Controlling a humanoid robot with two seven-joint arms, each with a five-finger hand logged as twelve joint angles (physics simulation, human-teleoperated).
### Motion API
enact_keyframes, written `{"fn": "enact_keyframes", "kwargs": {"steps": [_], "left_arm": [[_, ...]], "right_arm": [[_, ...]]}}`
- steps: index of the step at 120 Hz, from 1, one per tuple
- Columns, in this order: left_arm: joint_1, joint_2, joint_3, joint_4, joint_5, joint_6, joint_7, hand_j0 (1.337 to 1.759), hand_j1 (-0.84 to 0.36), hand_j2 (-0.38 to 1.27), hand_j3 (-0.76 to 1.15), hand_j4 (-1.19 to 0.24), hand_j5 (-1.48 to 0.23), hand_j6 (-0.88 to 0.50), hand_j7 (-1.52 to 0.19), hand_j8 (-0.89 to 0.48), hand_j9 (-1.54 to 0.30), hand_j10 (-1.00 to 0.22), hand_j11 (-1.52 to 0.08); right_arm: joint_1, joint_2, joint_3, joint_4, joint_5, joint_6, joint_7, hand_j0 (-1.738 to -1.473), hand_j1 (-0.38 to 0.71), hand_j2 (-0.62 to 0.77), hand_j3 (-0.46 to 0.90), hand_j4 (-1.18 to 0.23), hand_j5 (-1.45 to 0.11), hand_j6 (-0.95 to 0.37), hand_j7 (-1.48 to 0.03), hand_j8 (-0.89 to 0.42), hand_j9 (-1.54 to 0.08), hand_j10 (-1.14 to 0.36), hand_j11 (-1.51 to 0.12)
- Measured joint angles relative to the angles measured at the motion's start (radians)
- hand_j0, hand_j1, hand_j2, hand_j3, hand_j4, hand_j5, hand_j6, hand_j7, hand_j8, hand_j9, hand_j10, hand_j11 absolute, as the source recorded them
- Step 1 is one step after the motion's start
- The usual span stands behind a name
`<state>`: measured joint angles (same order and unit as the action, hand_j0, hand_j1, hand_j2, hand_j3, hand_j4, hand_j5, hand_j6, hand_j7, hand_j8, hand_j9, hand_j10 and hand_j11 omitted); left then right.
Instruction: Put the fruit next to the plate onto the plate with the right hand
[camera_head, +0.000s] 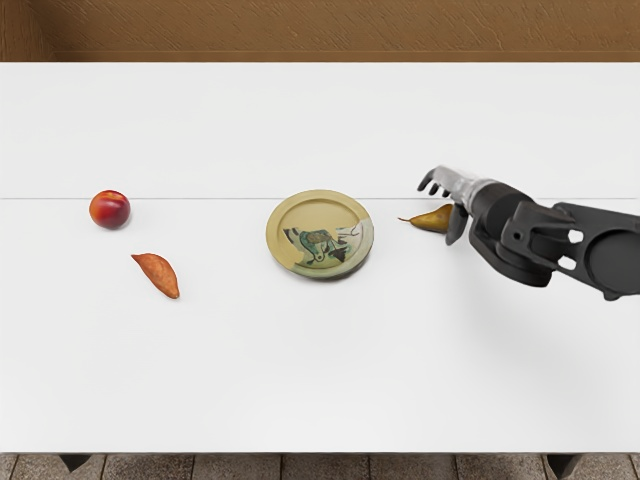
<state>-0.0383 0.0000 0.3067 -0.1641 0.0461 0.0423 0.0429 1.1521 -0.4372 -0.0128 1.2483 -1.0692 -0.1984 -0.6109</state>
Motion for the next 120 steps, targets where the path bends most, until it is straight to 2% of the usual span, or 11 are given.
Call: {"fn": "enact_keyframes", "kwargs": {"steps": [43, 84, 120], "left_arm": [[0.000, 0.000, 0.000, 0.000, 0.000, 0.000, 0.000, 1.658, 0.35, 0.00, 0.00, 0.00, 0.00, 0.00, 0.00, 0.00, 0.00, 0.00, 0.00], [0.000, 0.000, 0.000, 0.000, 0.000, 0.000, 0.000, 1.658, 0.35, 0.00, 0.00, 0.00, 0.00, 0.00, 0.00, 0.00, 0.00, 0.00, 0.00], [0.000, 0.000, 0.000, 0.000, 0.000, 0.000, 0.000, 1.658, 0.35, 0.00, 0.00, 0.00, 0.00, 0.00, 0.00, 0.00, 0.00, 0.00, 0.00]], "right_arm": [[-0.008, 0.002, -0.020, -0.005, -0.046, -0.031, 0.000, -1.658, 0.08, -0.07, 0.00, -0.36, -0.46, -0.36, -0.46, -0.36, -0.46, -0.36, -0.46], [-0.004, 0.043, -0.057, -0.025, -0.054, -0.052, 0.000, -1.658, 0.08, -0.07, 0.00, -0.36, -0.47, -0.37, -0.47, -0.37, -0.47, -0.36, -0.47], [-0.014, 0.039, -0.064, -0.020, -0.055, -0.099, 0.000, -1.658, 0.18, -0.08, 0.00, -0.44, -0.57, -0.44, -0.57, -0.44, -0.57, -0.44, -0.57]]}}
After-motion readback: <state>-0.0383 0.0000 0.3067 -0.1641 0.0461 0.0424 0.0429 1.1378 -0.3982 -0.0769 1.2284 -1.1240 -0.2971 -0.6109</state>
